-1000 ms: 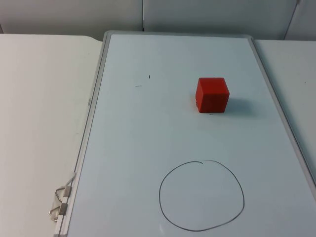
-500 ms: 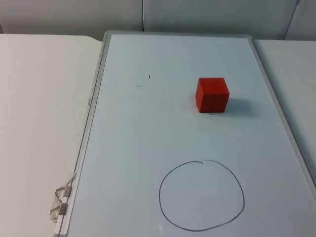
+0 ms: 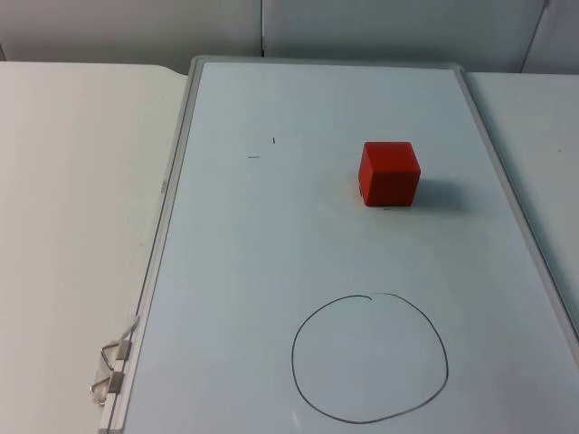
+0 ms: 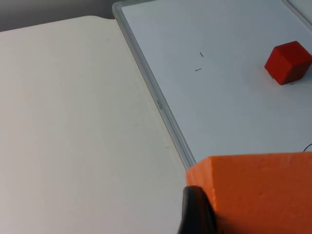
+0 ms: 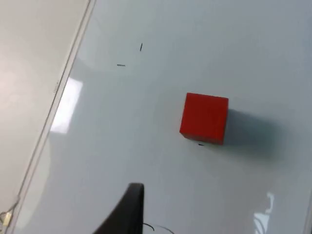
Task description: Pick up one cube with the left hand and another cube with the right hand. First place the cube in the right hand at the target position, then stack the cube in the left hand on top.
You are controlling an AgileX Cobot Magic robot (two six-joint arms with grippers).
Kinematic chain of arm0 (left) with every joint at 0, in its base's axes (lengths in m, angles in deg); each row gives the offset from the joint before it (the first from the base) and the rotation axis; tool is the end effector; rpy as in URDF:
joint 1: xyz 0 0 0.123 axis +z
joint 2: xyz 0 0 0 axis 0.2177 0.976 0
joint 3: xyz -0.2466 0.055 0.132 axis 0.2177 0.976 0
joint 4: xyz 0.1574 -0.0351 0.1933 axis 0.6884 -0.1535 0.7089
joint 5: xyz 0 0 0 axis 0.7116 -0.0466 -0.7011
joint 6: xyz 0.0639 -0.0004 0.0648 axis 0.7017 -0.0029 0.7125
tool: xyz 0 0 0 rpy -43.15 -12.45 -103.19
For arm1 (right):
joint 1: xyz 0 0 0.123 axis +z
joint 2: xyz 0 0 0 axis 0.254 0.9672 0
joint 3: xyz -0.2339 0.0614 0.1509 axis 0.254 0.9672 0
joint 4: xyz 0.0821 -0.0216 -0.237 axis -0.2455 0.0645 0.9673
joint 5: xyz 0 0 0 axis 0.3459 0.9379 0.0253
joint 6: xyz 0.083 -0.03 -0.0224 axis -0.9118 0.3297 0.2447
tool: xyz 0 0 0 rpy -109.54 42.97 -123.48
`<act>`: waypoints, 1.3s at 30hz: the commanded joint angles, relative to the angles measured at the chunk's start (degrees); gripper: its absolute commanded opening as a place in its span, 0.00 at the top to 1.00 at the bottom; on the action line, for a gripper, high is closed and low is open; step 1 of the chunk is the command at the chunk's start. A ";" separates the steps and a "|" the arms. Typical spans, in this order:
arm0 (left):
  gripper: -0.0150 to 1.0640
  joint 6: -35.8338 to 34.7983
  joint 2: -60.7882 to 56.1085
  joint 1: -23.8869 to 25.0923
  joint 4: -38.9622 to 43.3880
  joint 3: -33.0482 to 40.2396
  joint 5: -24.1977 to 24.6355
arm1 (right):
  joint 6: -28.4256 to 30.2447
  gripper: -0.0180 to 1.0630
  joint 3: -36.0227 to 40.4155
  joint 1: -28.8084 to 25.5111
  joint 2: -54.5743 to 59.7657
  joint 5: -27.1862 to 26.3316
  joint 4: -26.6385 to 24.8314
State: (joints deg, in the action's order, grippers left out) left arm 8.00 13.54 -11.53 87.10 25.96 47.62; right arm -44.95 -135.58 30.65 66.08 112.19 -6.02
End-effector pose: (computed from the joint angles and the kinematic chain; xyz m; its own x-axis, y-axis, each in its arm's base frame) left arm 0.1006 -0.0412 0.3071 -0.5303 0.1464 -0.8351 0.3369 0.9403 -0.0491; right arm 0.3245 0.1076 0.3270 -0.8298 -0.1372 -0.5410 -0.2764 0.9431 0.1847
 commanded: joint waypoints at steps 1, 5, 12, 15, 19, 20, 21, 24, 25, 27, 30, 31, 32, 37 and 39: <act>0.77 -0.28 -0.26 -0.32 0.19 0.20 -0.66 | -10.11 0.06 -4.63 5.66 8.44 0.12 10.80; 0.77 -0.28 -0.26 -0.32 0.19 0.20 -0.66 | -15.15 0.06 -6.25 9.25 14.20 -1.18 15.83; 0.77 -0.28 -0.26 -0.32 0.19 0.20 -0.66 | -22.32 0.06 -6.65 10.48 21.45 -7.04 17.81; 0.77 -0.28 -0.26 -0.32 0.19 0.20 -0.66 | -24.66 0.06 -6.65 10.48 24.01 -9.40 19.19; 0.77 -0.28 -0.26 -0.32 0.19 0.20 -0.66 | -26.50 0.06 -6.87 10.48 26.27 -11.62 19.92; 0.77 -0.28 -0.26 -0.32 0.19 0.20 -0.66 | -26.50 0.06 -6.87 10.48 26.94 -12.38 19.92; 0.77 -0.28 -0.26 -0.32 0.19 0.20 -0.66 | -26.50 0.06 -7.27 10.48 27.78 -12.67 20.07; 0.77 -0.28 -0.26 -0.32 0.18 0.33 -0.66 | -27.41 0.06 -8.06 10.48 29.37 -12.54 20.28; 0.77 -0.28 -0.26 -0.32 0.18 0.62 -0.96 | -27.40 0.07 -8.71 10.48 30.14 -12.28 20.56; 0.77 -0.28 -0.26 -0.32 0.18 1.44 -1.11 | -27.40 0.07 -9.94 10.48 31.59 -11.91 20.56; 0.77 -0.28 -0.26 -0.32 0.18 1.58 -1.11 | -27.40 0.07 -10.84 10.48 33.19 -11.51 20.68; 0.77 -0.28 -0.26 -0.32 0.18 1.58 -1.11 | -27.40 0.07 -11.24 10.48 33.48 -11.51 20.68; 0.77 -0.28 -0.26 -0.32 0.18 1.56 -1.23 | -27.40 0.07 -11.45 10.48 34.11 -11.87 20.68; 0.77 -0.28 -0.26 -0.32 0.18 1.56 -1.23 | -27.64 0.08 -11.43 10.48 35.41 -12.01 20.68; 0.77 -0.28 -0.26 -0.32 0.18 1.56 -1.37 | -27.77 0.11 -11.43 10.48 36.10 -12.12 20.68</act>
State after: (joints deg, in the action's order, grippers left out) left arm 7.91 13.54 -11.53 87.29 27.29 47.49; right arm -72.24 -146.45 40.89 101.48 100.45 14.20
